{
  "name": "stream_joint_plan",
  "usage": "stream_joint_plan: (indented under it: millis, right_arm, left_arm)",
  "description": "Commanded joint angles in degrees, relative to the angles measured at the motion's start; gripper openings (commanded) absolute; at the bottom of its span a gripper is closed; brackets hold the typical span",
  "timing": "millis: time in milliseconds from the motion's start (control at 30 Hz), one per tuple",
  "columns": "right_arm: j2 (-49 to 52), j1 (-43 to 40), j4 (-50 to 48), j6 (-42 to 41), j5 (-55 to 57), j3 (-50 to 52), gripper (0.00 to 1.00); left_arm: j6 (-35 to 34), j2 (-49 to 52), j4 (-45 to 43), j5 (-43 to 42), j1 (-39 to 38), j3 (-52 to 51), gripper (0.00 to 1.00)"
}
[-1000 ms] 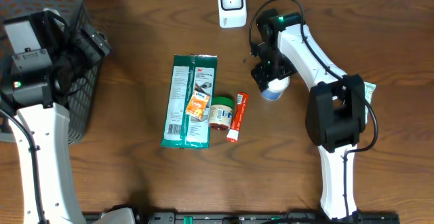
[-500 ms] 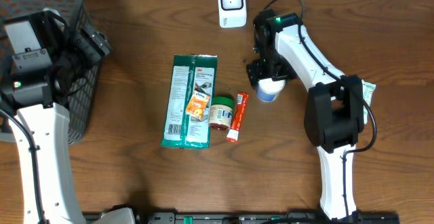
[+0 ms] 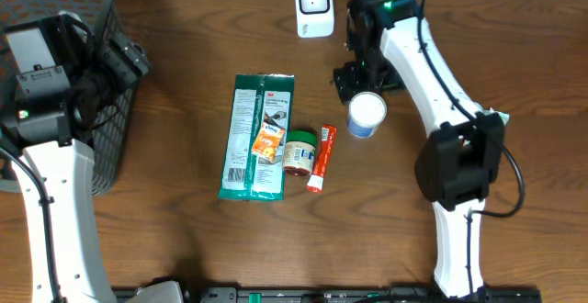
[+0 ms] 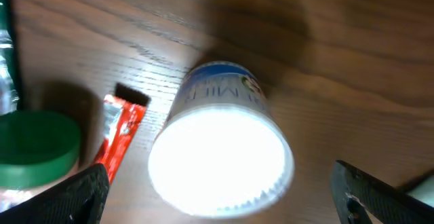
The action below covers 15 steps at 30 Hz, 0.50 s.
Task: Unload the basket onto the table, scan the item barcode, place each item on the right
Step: 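Lower the swab tub onto the table below the scanner and release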
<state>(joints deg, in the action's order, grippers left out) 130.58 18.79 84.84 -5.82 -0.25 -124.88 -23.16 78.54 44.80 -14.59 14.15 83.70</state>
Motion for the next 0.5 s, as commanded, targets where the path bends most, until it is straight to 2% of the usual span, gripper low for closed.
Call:
stream_joint_plan:
  millis: [0, 467]
  right_arm:
    - [-3.30, 0.28, 0.02, 2.97, 0.66, -1.46, 0.99]
    - [-3.17, 0.39, -2.43, 4.22, 0.85, 7.06, 0.99]
  left_arm:
    - [-0.04, -0.31, 0.00, 0.74, 0.20, 0.92, 0.86]
    - [-0.04, -0.31, 0.00, 0.74, 0.20, 0.92, 0.86]
